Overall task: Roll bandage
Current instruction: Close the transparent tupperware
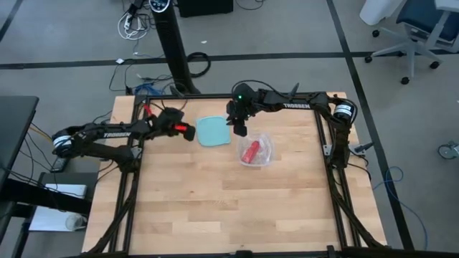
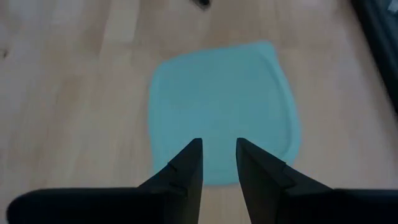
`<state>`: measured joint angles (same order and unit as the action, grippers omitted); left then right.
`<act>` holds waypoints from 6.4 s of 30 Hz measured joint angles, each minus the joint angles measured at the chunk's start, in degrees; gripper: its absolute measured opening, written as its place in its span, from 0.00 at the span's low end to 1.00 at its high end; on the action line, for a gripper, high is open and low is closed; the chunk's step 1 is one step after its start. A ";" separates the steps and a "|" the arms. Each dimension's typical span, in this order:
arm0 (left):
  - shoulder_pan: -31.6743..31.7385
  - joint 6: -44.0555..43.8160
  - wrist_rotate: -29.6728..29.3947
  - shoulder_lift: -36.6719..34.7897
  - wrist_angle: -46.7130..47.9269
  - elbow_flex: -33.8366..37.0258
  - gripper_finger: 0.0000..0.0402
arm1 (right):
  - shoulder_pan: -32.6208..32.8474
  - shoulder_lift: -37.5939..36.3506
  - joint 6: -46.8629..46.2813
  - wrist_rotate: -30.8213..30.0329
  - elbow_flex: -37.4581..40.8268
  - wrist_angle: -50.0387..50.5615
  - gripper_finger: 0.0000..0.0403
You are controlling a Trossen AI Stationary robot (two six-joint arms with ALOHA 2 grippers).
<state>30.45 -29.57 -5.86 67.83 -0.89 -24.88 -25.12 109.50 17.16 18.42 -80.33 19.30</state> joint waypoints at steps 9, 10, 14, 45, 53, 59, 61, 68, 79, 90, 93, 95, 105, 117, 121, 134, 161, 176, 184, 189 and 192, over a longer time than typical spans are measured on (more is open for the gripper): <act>6.30 -2.33 12.05 7.23 -10.43 -0.95 0.45 | -3.09 0.05 -0.28 1.19 0.08 -0.47 0.24; 6.30 -2.14 12.23 8.90 -11.03 -1.71 0.45 | -3.26 0.05 -0.60 1.37 0.08 -0.43 0.24; 7.48 0.06 12.22 16.64 -11.29 -7.05 0.45 | -3.56 0.05 -1.78 2.76 0.08 0.70 0.24; 13.67 5.61 19.36 27.36 -2.98 -14.05 0.45 | -1.53 3.35 2.88 0.70 0.12 0.66 0.23; 12.49 7.11 17.26 27.43 -2.85 -13.99 0.36 | -1.14 4.71 3.07 1.05 0.10 -0.28 0.23; 12.31 8.06 16.92 27.47 -3.41 -14.02 0.20 | -1.14 4.84 3.54 1.19 0.08 0.23 0.23; 12.25 8.21 17.26 27.54 -3.99 -14.03 0.15 | -1.14 4.84 3.55 1.30 0.08 0.24 0.23; 12.22 10.05 17.00 27.58 -4.40 -13.91 0.01 | -1.14 4.84 3.59 1.28 0.08 1.40 0.23; 12.18 9.98 18.01 27.69 -4.12 -13.81 0.00 | -1.14 4.84 3.57 1.26 0.08 1.33 0.22; 12.23 9.72 27.53 27.42 -2.70 -13.76 0.00 | -0.50 4.84 5.17 1.77 -2.09 4.09 0.23; 12.27 11.71 31.04 25.89 -1.78 -13.71 0.00 | -0.47 4.80 5.58 1.87 -3.83 5.38 0.23; 12.29 13.80 31.20 24.25 0.62 -13.73 0.00 | -0.42 4.80 5.58 2.06 -4.70 5.60 0.23; 5.94 23.43 28.87 12.16 15.11 -13.79 0.00 | 2.76 4.75 10.50 2.97 -5.06 11.93 0.23; -13.09 21.59 7.29 11.50 7.58 -13.86 0.01 | 11.96 4.75 4.56 -9.04 -5.06 13.01 0.22; -16.34 21.80 1.81 12.17 7.64 -13.88 0.06 | 14.03 4.75 3.29 -8.66 -5.03 15.02 0.23; -20.31 19.89 2.18 22.73 3.95 -13.92 0.38 | 21.61 4.56 1.74 -11.62 -4.99 15.74 0.24; -32.64 8.43 16.44 17.86 2.96 -17.10 0.36 | 38.40 2.04 1.56 -17.51 -4.99 19.27 0.23; -29.51 -6.80 8.87 17.27 -1.06 -13.33 0.36 | 49.60 1.98 -10.57 -45.81 -2.19 12.87 0.23; -32.82 -13.33 8.68 17.22 -17.48 -5.07 0.33 | 52.66 1.98 -17.66 -50.16 3.18 8.95 0.23; -34.67 -17.37 8.44 17.20 -33.41 1.31 0.29 | 54.04 2.02 -19.85 -53.70 6.63 2.45 0.23; -34.75 -18.83 9.48 17.20 -40.80 4.90 0.28 | 54.52 2.02 -20.61 -54.52 7.34 2.28 0.23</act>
<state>-4.30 -48.40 3.62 85.03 -41.69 -19.99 29.40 111.53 -3.44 -36.10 -72.99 21.58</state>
